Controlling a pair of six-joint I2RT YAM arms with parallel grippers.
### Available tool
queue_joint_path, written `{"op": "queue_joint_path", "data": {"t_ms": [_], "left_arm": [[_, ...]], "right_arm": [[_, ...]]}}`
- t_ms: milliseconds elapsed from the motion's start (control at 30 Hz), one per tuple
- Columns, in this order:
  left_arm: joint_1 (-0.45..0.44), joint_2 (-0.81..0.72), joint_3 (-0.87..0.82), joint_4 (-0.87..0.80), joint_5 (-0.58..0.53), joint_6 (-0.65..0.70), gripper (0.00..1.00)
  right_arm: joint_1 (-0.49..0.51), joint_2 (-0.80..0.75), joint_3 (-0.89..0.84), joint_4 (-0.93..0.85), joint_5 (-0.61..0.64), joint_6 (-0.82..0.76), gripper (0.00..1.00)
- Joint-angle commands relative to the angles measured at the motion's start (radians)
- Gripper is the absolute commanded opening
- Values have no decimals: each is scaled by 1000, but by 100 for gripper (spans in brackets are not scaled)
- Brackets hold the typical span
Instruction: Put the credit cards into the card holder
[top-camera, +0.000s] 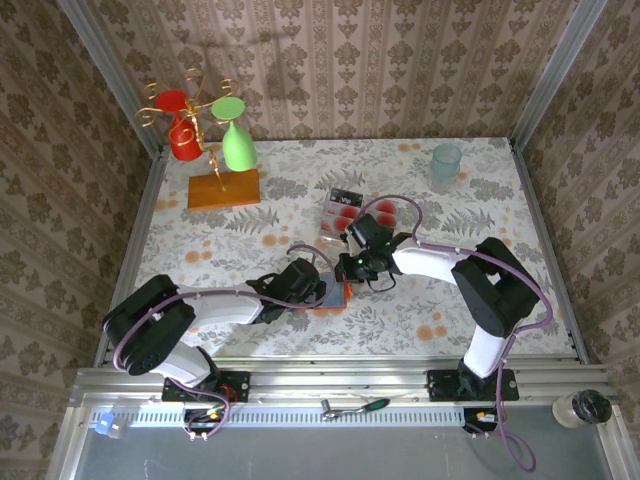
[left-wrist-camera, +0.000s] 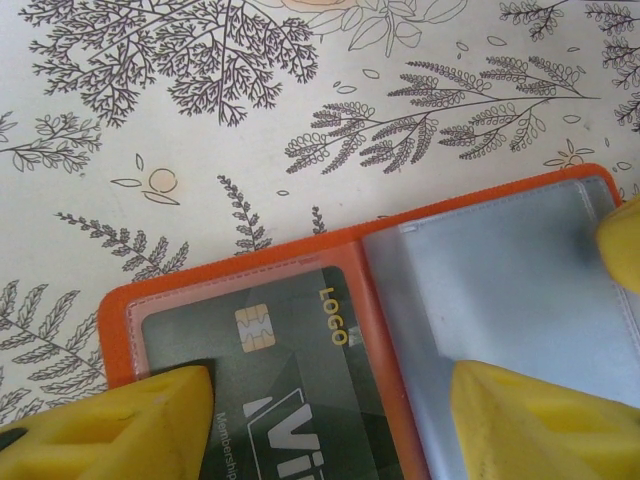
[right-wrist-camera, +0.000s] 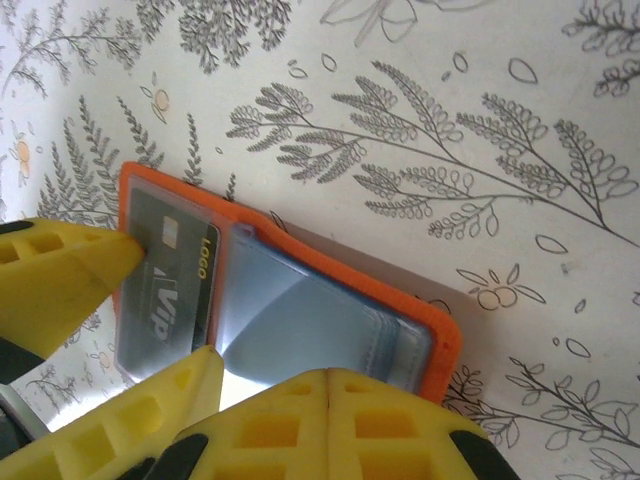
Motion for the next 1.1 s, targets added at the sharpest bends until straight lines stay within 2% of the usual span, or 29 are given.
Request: {"op": "queue_joint_path", "data": {"t_ms": [0,267,700,867,967,1067], "left_arm": [[-7,-9,-23,-27,-5,6,66],[-8,-17,-30,-23,-6,5,66],[-11,-12,-50,-8,-5,7,67],[-11,11,-58,-10,-6,5,60],[-12,29,-64,-3,-3,0,54],[-14,48,-68,3,0,-6,52]], "right_arm": [[12,35,34,-34,7,-24,4],[26,126,73,-50,-16,-42,2],[51,166,85,-3,-43,-1,2],[49,153,92,-7,-46,4,2],[48,129,97,-9,-51,9,7],[43,93,91,-9,-51,13,19]]}}
